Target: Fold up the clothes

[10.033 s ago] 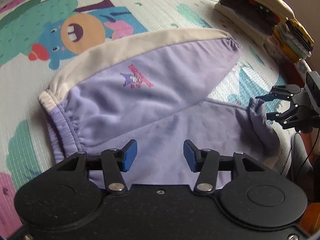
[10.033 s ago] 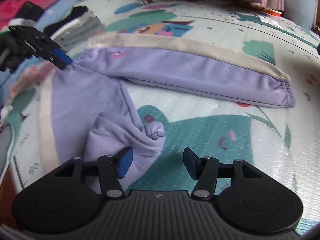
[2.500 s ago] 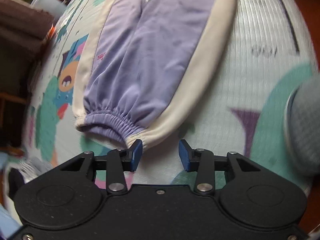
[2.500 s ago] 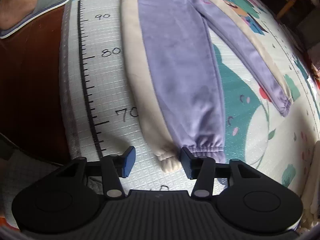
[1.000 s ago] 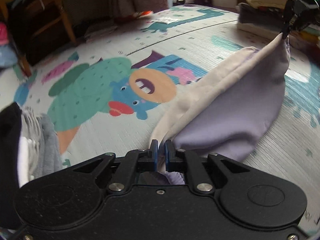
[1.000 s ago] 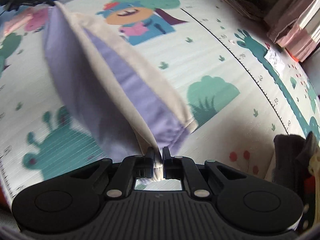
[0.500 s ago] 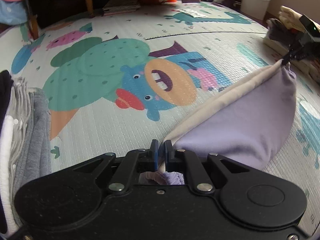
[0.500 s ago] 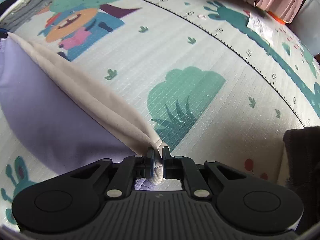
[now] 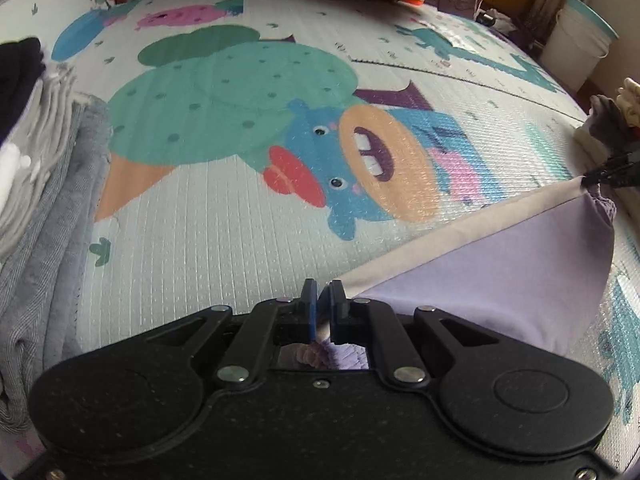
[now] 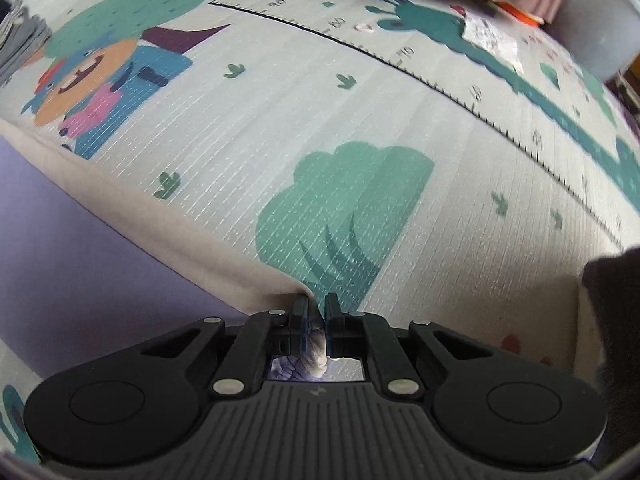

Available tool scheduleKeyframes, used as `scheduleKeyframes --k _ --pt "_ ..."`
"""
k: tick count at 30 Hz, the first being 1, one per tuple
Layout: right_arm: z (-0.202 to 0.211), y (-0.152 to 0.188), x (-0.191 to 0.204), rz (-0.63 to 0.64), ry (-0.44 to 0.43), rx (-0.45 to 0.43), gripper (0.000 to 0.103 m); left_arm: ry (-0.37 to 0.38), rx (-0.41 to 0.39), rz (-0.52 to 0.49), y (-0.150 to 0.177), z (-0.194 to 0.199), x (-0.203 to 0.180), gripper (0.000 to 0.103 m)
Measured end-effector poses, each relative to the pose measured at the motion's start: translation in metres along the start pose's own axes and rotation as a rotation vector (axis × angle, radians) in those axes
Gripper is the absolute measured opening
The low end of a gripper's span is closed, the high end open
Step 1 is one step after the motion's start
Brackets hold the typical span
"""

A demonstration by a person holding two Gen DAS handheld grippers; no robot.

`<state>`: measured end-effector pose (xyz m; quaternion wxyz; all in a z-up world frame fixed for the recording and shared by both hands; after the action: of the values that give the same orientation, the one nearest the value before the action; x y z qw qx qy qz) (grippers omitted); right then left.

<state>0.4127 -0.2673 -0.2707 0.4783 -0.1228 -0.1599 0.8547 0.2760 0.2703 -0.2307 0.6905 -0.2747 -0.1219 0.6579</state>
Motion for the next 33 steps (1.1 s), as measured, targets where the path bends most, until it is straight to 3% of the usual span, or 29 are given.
scheduleKeyframes --k 5,8,10,13,15,17,19,22,24,25,27,30,31,33 --pt "-0.004 0.004 -0.001 -0.048 0.011 -0.018 0.010 -0.005 0.016 0.066 -0.002 -0.011 0.012 0.001" --pt "-0.006 0.005 0.000 -0.071 0.026 -0.028 0.010 -0.069 0.030 0.057 0.002 -0.016 0.024 0.000" --pt "-0.007 0.005 0.002 -0.077 0.046 -0.037 0.011 -0.104 -0.004 0.046 0.004 -0.008 0.028 0.000" --pt "-0.001 0.003 0.012 -0.054 0.067 -0.065 0.018 -0.193 -0.110 -0.120 0.007 0.023 0.008 0.000" --pt "0.010 0.001 0.012 -0.080 0.055 -0.108 0.023 -0.189 -0.175 -0.233 0.018 0.042 -0.017 0.000" --pt "0.024 -0.002 0.016 -0.071 0.071 -0.159 0.027 -0.082 -0.235 -0.329 0.036 0.055 -0.044 0.000" --pt "0.039 -0.007 0.029 -0.001 0.096 -0.228 0.027 0.008 -0.239 -0.423 0.054 0.050 -0.068 0.011" --pt "0.045 -0.019 0.074 0.137 0.019 -0.290 0.027 0.015 -0.217 -0.502 0.064 0.025 -0.082 0.018" --pt "0.036 -0.030 0.114 0.219 -0.050 -0.305 0.027 -0.020 -0.200 -0.432 0.062 0.001 -0.070 0.025" --pt "0.029 -0.032 0.133 0.254 -0.085 -0.308 0.027 -0.061 -0.145 -0.415 0.064 -0.018 -0.063 0.025" --pt "0.002 -0.031 0.166 0.314 -0.104 -0.239 0.027 -0.051 -0.209 -0.442 0.071 -0.022 -0.059 0.025" --pt "-0.017 -0.026 0.175 0.245 -0.101 -0.233 0.029 -0.049 -0.154 -0.363 0.061 -0.012 -0.059 0.026" --pt "-0.016 -0.028 0.169 0.181 -0.124 -0.237 0.029 -0.049 -0.171 -0.375 0.063 -0.004 -0.062 0.028" --pt "-0.007 -0.027 0.168 0.181 -0.125 -0.274 0.029 -0.039 -0.216 -0.378 0.066 0.011 -0.067 0.032"
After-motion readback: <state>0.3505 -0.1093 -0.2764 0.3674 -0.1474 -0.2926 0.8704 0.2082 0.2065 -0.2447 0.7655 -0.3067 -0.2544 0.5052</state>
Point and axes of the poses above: each gripper's, at about its wrist camera, not at the fingertips, and z roughly against the way its jaws point, x to its left, y to its underside, the point moved 2 cm from there along -z, roughly the way its jaws point
